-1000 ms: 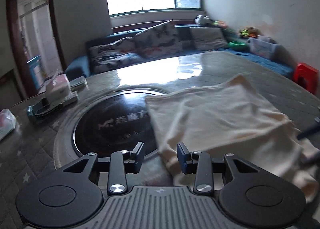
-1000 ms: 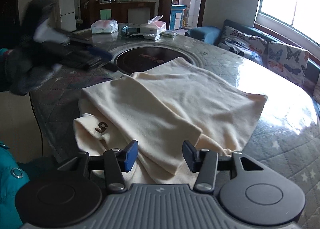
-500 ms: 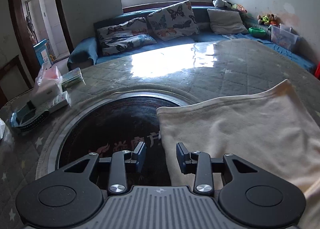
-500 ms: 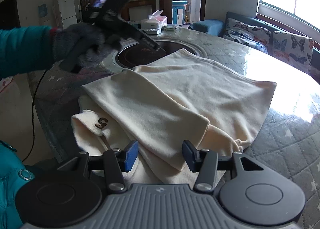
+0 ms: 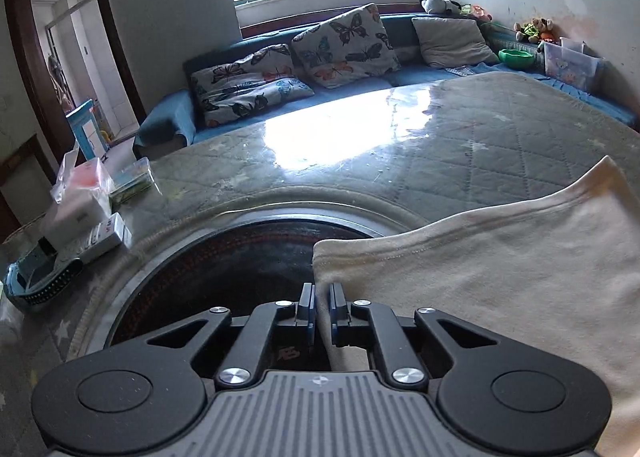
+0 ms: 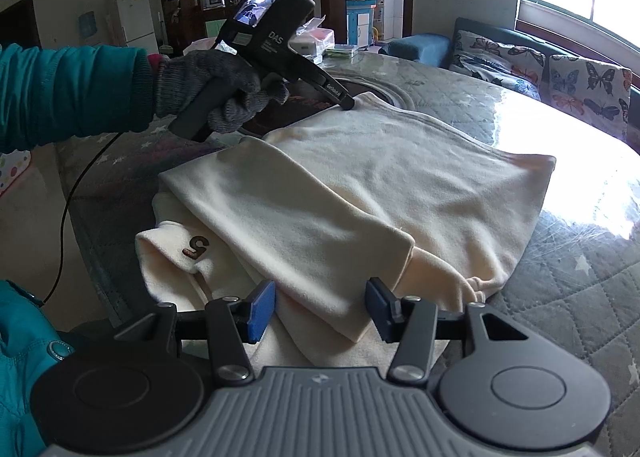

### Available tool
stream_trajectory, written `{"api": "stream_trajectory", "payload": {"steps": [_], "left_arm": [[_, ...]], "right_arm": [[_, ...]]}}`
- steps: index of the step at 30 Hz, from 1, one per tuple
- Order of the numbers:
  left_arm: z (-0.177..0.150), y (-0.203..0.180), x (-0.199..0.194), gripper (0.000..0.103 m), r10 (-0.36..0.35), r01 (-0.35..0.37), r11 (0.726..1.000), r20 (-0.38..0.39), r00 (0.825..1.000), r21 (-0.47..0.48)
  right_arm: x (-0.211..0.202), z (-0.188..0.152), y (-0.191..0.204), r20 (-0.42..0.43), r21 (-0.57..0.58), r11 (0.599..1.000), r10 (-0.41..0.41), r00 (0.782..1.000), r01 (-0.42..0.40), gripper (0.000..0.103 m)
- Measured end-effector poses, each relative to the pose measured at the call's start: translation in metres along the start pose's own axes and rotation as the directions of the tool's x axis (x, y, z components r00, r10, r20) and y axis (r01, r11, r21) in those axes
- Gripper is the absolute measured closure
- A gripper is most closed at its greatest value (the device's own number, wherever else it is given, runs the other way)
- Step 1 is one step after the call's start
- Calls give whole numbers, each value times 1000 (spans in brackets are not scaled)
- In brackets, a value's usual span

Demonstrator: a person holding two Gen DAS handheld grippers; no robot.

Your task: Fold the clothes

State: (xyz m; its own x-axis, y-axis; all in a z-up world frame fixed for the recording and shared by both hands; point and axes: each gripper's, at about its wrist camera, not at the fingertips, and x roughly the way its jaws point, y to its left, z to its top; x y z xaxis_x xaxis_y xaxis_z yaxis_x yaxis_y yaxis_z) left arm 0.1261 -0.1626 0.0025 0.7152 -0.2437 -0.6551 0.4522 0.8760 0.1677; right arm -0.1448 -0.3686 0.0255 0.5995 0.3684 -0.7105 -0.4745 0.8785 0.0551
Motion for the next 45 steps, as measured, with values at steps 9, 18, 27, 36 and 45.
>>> {"api": "stream_trajectory", "payload": {"steps": [9,18,27,36,45], "left_arm": [[-3,13,-27,83,-8,8,1000,20,1000,-18],[-70,-11,-132,70,-122,93,973,129,984,210],[-147,-47,-208,64,-242,150,881,153,958,449],[-178,-81,-208,65,-264,120,806,171,949,579],[-179,-74,-215,64,-285,112,787,195,939,607]], "right_arm": [[-4,1,1,5,2,1000,-10,1000,10,51],[-17,3,5,40,7,999,-32,999,32,53],[-4,0,8,13,11,1000,-9,1000,9,67],[-18,-3,10,10,17,999,-29,1000,29,66],[-36,-8,20,15,-19,997,-74,997,74,58]]}}
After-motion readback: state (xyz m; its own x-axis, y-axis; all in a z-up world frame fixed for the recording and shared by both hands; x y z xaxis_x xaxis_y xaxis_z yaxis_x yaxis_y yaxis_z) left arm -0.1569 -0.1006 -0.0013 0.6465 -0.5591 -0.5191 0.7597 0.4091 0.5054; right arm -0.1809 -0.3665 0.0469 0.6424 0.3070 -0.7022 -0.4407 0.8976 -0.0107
